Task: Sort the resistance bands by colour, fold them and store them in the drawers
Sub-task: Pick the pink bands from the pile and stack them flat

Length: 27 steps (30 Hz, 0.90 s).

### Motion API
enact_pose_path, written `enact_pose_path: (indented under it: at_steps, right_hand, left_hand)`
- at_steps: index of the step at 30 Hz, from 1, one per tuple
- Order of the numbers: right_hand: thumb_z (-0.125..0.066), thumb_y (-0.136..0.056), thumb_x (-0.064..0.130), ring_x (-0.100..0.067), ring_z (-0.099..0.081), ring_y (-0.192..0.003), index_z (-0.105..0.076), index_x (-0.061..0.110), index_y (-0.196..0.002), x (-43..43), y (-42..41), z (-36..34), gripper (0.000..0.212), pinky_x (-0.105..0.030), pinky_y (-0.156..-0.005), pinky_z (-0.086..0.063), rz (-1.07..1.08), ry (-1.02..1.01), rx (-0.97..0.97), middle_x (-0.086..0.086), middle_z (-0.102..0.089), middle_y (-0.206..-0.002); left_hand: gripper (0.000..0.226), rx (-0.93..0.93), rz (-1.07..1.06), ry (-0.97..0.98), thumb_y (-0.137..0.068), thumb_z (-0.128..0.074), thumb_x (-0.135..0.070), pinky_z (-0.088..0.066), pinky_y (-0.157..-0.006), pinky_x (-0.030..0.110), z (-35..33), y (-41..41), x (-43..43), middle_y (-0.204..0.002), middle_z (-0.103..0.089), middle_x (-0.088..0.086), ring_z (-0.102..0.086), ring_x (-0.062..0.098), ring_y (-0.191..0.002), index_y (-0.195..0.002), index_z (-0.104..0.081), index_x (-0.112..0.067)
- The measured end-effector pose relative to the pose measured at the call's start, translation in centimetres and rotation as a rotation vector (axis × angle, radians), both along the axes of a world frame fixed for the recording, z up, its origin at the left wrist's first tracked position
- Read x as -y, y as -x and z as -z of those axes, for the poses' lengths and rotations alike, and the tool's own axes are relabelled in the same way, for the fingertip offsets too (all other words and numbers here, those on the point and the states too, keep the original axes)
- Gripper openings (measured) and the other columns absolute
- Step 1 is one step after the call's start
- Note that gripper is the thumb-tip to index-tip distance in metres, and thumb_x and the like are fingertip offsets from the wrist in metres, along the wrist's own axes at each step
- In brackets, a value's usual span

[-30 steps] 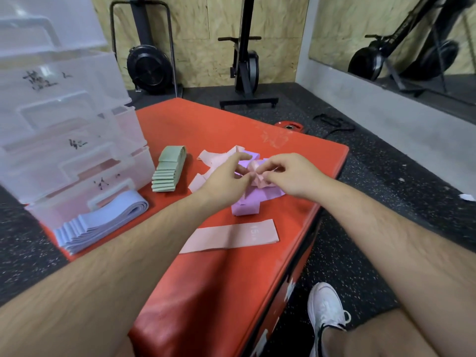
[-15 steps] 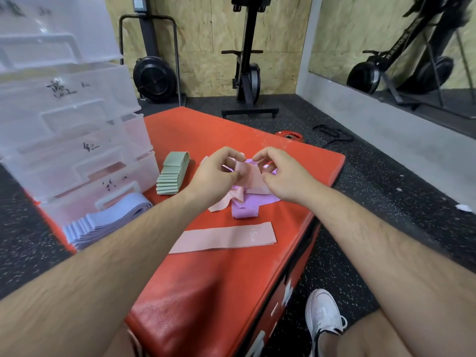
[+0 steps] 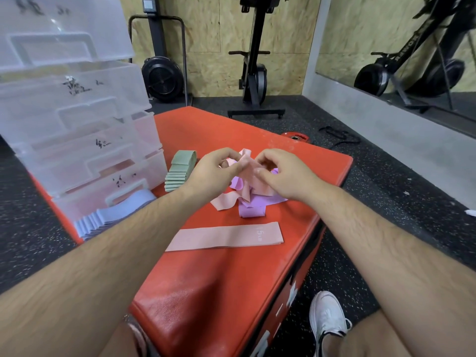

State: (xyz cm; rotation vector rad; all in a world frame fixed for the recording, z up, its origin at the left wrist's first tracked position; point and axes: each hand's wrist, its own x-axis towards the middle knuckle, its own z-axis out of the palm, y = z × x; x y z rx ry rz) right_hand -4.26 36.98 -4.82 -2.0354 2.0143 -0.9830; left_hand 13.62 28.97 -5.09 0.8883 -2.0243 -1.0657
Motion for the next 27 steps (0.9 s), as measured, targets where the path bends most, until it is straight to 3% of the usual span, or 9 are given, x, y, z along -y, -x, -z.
enact_pose_path:
  at_steps: [5, 8, 11, 14, 18, 23, 27]
  right_hand:
    - [-0.062, -0.092, 0.028, -0.006, -0.053, -0.080, -0.065, 0.024, -0.088, 0.2, -0.6, 0.0, 0.007, -0.020, -0.070, -0.041, -0.038, 0.150, 0.022, 0.007, -0.057, -0.085]
    - [-0.064, -0.091, 0.025, -0.002, -0.053, -0.080, -0.058, 0.033, -0.086, 0.4, -0.9, -0.3, 0.010, -0.021, -0.070, -0.038, -0.032, 0.158, 0.007, 0.013, -0.057, -0.084]
    - [-0.066, -0.087, 0.022, -0.008, -0.059, -0.082, -0.059, 0.031, -0.092, 0.8, -1.0, -0.2, 0.012, -0.028, -0.074, -0.047, -0.027, 0.077, 0.067, 0.013, -0.064, -0.088]
    - [-0.068, -0.087, 0.024, -0.011, -0.059, -0.082, -0.059, 0.026, -0.092, 1.5, -1.0, 0.6, 0.010, -0.032, -0.076, -0.048, -0.004, -0.072, 0.089, 0.011, -0.065, -0.088]
    - [-0.068, -0.089, 0.029, -0.022, -0.059, -0.086, -0.059, 0.018, -0.093, 3.0, -0.2, 1.6, 0.015, -0.040, -0.079, -0.048, 0.061, -0.185, 0.016, 0.000, -0.065, -0.092]
    - [-0.067, -0.090, 0.031, -0.018, -0.061, -0.093, -0.061, 0.026, -0.095, 4.1, 1.2, 1.9, 0.010, -0.041, -0.094, -0.045, 0.116, -0.250, -0.068, 0.009, -0.068, -0.095]
    - [-0.066, -0.090, 0.023, -0.016, -0.063, -0.093, -0.064, 0.025, -0.093, 4.5, 1.6, 0.8, 0.004, -0.043, -0.096, -0.046, 0.121, -0.135, 0.035, 0.011, -0.069, -0.091]
  left_hand:
    - [0.020, -0.085, 0.068, -0.120, -0.090, -0.069, -0.043, -0.050, -0.060, 0.034, -0.8, -0.5, -0.6, -0.073, -0.066, 0.008, -0.065, 0.013, -0.064, -0.093, -0.070, -0.023]
    - [0.016, -0.145, 0.007, -0.086, -0.090, -0.072, -0.032, -0.052, -0.060, 0.031, -1.1, -0.9, -0.5, -0.077, -0.064, 0.016, -0.065, 0.013, -0.069, -0.092, -0.072, -0.016]
    - [0.019, -0.178, -0.063, -0.038, -0.090, -0.073, -0.030, -0.045, -0.052, 0.012, -1.5, -0.9, -0.6, -0.081, -0.049, 0.008, -0.051, 0.012, -0.069, -0.090, -0.072, -0.012]
    - [0.014, -0.151, -0.199, 0.040, -0.089, -0.072, -0.038, -0.039, -0.063, 0.004, -1.6, -1.4, 0.3, -0.093, -0.046, -0.008, -0.046, 0.000, -0.073, -0.085, -0.073, -0.024]
    - [0.021, -0.188, -0.237, -0.001, -0.091, -0.069, -0.039, -0.040, -0.053, 0.010, -1.6, -2.7, 1.7, -0.073, -0.058, -0.011, -0.048, -0.001, -0.060, -0.084, -0.069, -0.019]
    - [0.025, -0.270, -0.299, -0.029, -0.092, -0.068, -0.038, -0.042, -0.063, 0.021, -1.8, -4.4, 3.2, -0.072, -0.057, -0.008, -0.048, 0.006, -0.066, -0.087, -0.069, -0.014]
    - [0.024, -0.313, -0.318, -0.082, -0.091, -0.069, -0.042, -0.044, -0.067, 0.029, -1.5, -5.4, 4.3, -0.073, -0.059, -0.006, -0.050, 0.009, -0.069, -0.084, -0.069, -0.019]
